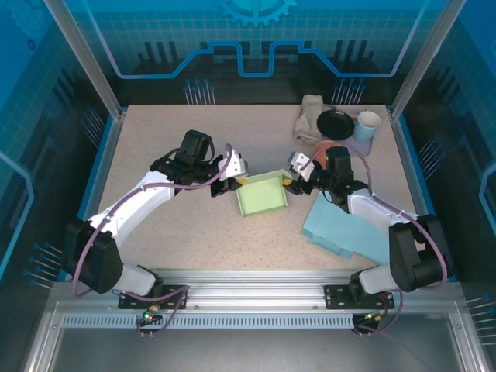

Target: Fold the paper box

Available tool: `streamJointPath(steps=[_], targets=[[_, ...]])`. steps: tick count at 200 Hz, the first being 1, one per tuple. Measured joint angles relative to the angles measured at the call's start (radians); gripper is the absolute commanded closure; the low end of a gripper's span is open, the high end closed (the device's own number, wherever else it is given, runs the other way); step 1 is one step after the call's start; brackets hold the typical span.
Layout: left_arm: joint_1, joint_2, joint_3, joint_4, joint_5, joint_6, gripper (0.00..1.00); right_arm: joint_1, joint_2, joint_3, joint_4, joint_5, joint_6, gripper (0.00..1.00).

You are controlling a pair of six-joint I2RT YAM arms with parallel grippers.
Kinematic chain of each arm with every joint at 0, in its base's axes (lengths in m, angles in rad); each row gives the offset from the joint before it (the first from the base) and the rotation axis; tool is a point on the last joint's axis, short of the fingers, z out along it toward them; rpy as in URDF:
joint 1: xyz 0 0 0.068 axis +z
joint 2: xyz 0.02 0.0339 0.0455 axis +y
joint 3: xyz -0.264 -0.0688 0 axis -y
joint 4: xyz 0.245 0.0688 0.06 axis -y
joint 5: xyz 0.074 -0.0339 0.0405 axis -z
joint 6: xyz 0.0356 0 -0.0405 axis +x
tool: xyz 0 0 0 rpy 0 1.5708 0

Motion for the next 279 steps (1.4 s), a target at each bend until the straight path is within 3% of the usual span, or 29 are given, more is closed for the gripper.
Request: streamJointPath(steps=[97, 166, 235, 274, 279], targets=[[0.0, 0.011, 0.013, -0.057, 0.018, 0.004, 1.0, 0.036, -0.019, -0.011, -0.072, -0.111, -0.115, 0.38], [0.0, 0.013, 0.013, -0.054, 0.018, 0.004, 1.0, 0.062, -0.038, 0.003, -0.135, -0.161, -0.155, 0.65], [0.0, 0.013, 0.01, 0.026, -0.044, -0.036, 1.0, 0.062, -0.037, 0.036, -0.171, -0.137, -0.163, 0.84], [-0.001, -0.012, -0.026, 0.109, -0.075, -0.135, 0.83, 0.061, -0.034, 0.048, -0.17, -0.122, -0.161, 0.91], [-0.001, -0.019, -0.029, 0.124, -0.086, -0.154, 0.76, 0.062, -0.034, 0.048, -0.169, -0.123, -0.162, 0.91]])
